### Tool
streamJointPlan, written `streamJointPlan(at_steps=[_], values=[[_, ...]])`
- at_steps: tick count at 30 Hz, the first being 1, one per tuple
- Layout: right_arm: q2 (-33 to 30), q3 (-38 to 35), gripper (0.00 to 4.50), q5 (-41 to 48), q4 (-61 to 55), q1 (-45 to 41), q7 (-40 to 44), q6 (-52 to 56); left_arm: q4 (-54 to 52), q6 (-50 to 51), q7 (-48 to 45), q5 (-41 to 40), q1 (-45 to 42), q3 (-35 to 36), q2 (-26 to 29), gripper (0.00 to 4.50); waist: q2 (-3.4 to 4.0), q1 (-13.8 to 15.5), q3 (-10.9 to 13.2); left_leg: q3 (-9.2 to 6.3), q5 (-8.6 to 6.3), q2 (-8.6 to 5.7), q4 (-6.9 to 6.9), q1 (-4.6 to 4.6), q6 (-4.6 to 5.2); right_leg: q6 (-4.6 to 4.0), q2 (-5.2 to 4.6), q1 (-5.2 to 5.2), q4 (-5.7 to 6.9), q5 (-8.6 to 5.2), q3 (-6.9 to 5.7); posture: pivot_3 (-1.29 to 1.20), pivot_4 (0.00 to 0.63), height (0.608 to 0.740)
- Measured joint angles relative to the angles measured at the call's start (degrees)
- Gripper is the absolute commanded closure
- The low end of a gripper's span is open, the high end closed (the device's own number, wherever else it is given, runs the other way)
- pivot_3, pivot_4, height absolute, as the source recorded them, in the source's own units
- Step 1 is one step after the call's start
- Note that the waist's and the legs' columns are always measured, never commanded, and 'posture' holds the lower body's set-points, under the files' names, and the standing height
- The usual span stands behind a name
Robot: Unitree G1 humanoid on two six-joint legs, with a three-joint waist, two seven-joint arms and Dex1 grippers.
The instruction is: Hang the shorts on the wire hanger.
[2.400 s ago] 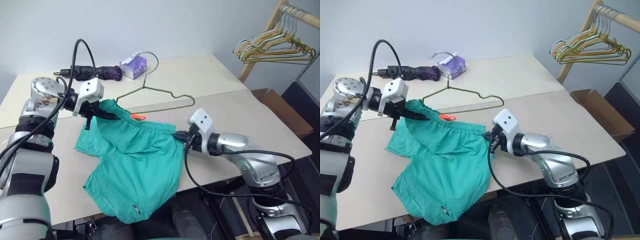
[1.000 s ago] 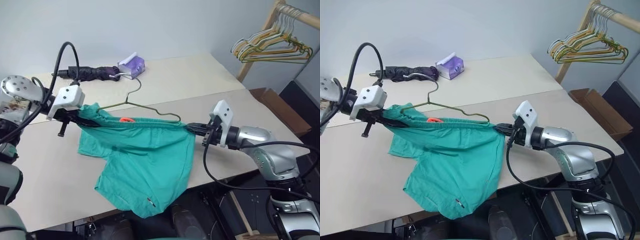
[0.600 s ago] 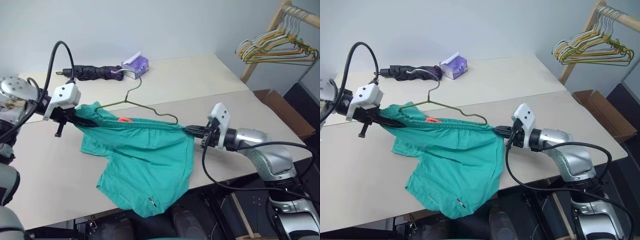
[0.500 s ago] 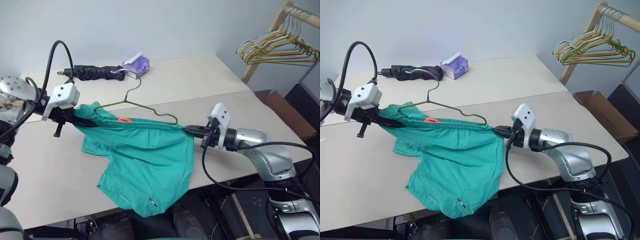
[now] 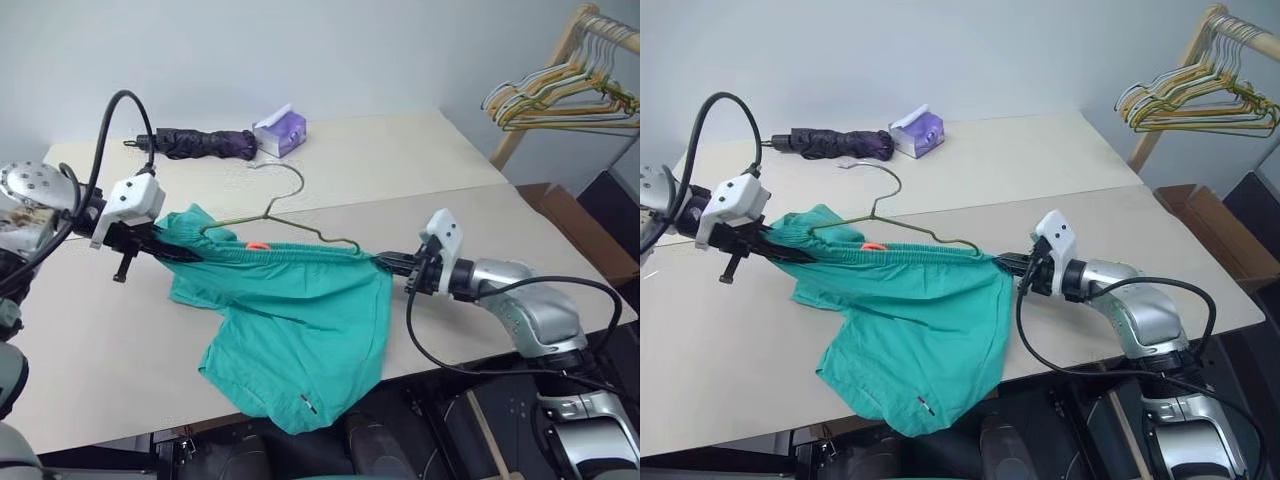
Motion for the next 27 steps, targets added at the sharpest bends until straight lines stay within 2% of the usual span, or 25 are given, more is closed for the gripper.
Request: streamJointPlan(at_steps=[5,9,12,15,22,24,27], values=[[-0.38,-1.42,4.48,2.2,1.34,1.06,0.0,0.01,0.89,-1.41,-0.11,1.22,0.35,-0.36,2.01,4.5,0.0,0.11,0.0,0.0,0.0,-0.01,0.0,0.01,0.0,0.0,0.0,0.02,-0.01,0.0,-0.01,-0.14,0.061,0.74],[-7.9,-12.02,4.48,1.1,8.89,5.82,-1.46,1.48,9.97,-1.08,-0.75,5.76,2.39,-0.33,8.93,4.5,0.02,0.08,0.01,0.05,-0.15,-0.02,-0.01,0.01,0.25,0.0,-0.03,0.0,-0.03,-0.09,0.0,-0.15,0.053,0.74],[-6.29,-13.9,4.48,2.52,5.75,5.51,0.38,1.55,10.65,-1.85,-0.85,6.77,2.42,0.31,5.77,4.5,0.03,0.49,-0.04,0.07,-0.15,0.0,0.0,0.33,0.25,-0.05,0.0,0.24,0.01,-0.06,0.0,-0.15,0.051,0.74],[-5.34,-13.64,4.48,3.33,3.05,5.52,1.45,1.97,10.39,-2.01,-0.94,6.89,3.16,0.58,2.61,4.5,0.03,0.77,-0.04,0.1,-0.13,0.0,0.01,0.26,0.25,-0.09,0.0,0.16,-0.01,-0.04,0.03,-0.16,0.05,0.74],[-4.69,-13.57,4.48,3.53,-2.68,4.17,0.65,3.93,9.94,-1.51,-0.94,6.74,2.82,3.25,-0.02,4.5,0.02,0.57,-0.04,0.09,-0.22,0.0,0.01,-0.04,0.37,0.0,-0.01,-0.05,-0.02,-0.12,0.04,-0.16,0.055,0.74],[-4.57,-11.89,4.48,3.58,-5.83,2.44,0.49,6.09,10.1,-0.89,-0.95,6.72,1.79,4.58,-1.49,4.5,0.01,0.63,-0.04,0.06,-0.22,0.0,0.02,-0.02,0.37,0.0,0.0,-0.03,0.0,-0.12,0.01,-0.16,0.055,0.74],[-1.7,-5.0,4.48,3.19,-10.28,-1.44,-0.44,10.77,9.85,0.32,-0.94,6.33,-1.18,7.4,-4.73,4.5,0.01,0.65,-0.05,0.05,-0.2,0.01,0.08,0.03,0.36,-0.03,0.02,0.02,0.01,-0.1,0.0,-0.16,0.054,0.74]])
